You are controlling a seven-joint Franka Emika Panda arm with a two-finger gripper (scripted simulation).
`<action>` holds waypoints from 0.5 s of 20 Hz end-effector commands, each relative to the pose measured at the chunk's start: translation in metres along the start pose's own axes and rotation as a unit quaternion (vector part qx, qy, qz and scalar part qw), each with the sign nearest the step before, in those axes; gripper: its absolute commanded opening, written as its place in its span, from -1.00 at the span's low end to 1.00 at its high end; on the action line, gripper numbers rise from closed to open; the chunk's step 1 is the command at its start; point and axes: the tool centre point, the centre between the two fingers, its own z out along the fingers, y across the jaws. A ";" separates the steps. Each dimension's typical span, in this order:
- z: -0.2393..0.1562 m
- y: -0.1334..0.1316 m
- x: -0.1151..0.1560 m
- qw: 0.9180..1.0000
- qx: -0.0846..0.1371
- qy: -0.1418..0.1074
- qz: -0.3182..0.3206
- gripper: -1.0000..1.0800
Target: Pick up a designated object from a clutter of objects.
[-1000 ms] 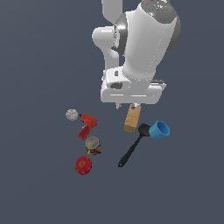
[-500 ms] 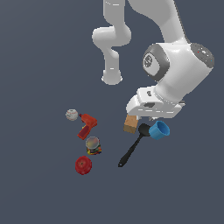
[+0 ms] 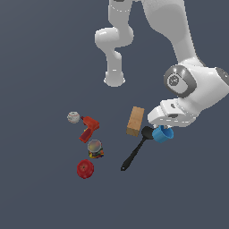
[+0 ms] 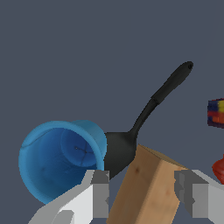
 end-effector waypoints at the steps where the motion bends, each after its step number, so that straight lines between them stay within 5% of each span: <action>1: 0.006 -0.014 -0.001 1.000 -0.007 0.003 -0.001 0.23; 10: 0.013 -0.033 -0.004 1.000 -0.014 0.006 -0.004 0.23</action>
